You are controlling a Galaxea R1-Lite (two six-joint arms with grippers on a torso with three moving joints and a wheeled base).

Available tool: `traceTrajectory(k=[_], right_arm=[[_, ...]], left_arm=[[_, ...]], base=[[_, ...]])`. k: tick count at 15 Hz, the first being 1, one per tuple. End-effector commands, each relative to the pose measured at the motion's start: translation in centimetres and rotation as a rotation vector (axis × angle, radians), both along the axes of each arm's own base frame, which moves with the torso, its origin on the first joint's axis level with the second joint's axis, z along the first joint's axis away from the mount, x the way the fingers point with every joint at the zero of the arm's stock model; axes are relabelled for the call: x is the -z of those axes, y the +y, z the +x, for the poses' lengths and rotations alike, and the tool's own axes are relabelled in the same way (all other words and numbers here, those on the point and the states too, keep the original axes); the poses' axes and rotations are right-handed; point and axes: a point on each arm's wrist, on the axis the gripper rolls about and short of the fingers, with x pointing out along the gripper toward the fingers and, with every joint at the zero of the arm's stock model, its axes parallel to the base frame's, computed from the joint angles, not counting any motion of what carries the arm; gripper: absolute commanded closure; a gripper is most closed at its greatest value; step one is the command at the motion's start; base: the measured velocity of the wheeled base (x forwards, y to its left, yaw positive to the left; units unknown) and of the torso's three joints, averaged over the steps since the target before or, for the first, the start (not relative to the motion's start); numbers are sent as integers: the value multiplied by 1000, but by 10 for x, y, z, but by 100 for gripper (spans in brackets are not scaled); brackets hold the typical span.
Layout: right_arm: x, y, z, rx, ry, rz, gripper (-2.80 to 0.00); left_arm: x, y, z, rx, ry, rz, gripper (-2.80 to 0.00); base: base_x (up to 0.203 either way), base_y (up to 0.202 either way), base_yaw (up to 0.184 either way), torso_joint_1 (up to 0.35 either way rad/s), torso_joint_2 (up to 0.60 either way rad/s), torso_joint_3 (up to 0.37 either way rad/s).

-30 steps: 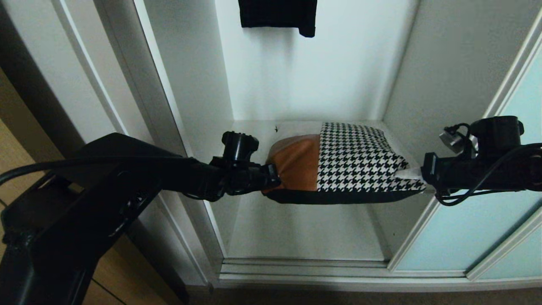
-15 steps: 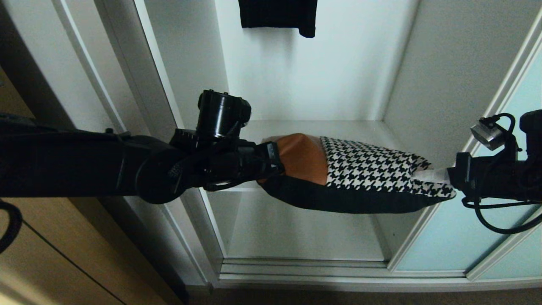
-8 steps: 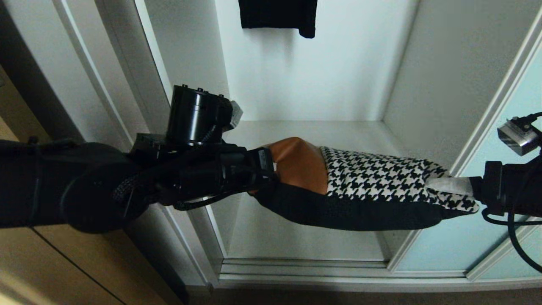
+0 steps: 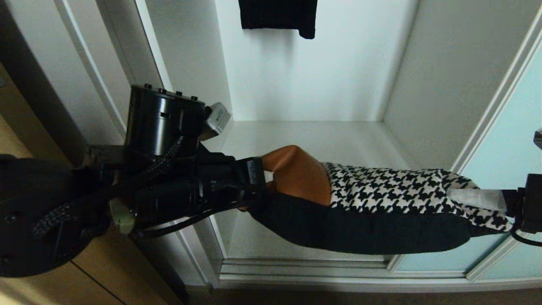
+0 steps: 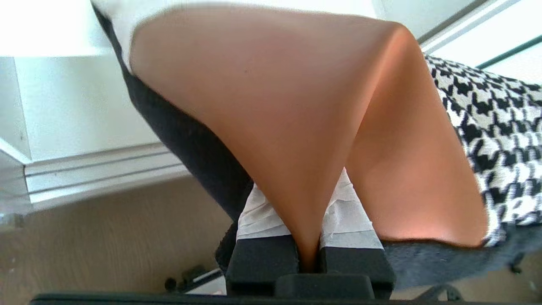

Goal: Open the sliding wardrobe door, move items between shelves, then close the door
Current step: Place the pillow on the lower shelf

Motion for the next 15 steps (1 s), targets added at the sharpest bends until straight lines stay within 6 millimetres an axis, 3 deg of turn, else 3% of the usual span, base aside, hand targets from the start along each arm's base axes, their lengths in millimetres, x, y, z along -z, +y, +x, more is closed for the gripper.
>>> traceTrajectory(k=[1, 8, 15], right_arm=[[-4, 0, -9, -7, -20, 13, 0], [-9, 0, -11, -10, -29, 29, 0], [-7, 0, -13, -8, -24, 29, 0]], left_arm=[[-1, 3, -4, -3, -1, -4, 0], [-1, 3, -4, -6, -2, -4, 0], [-4, 3, -3, -9, -10, -10, 0]], base=[[0, 0, 0, 0, 0, 0], [-7, 0, 0, 1, 0, 1], [-186, 0, -1, 2, -1, 5]])
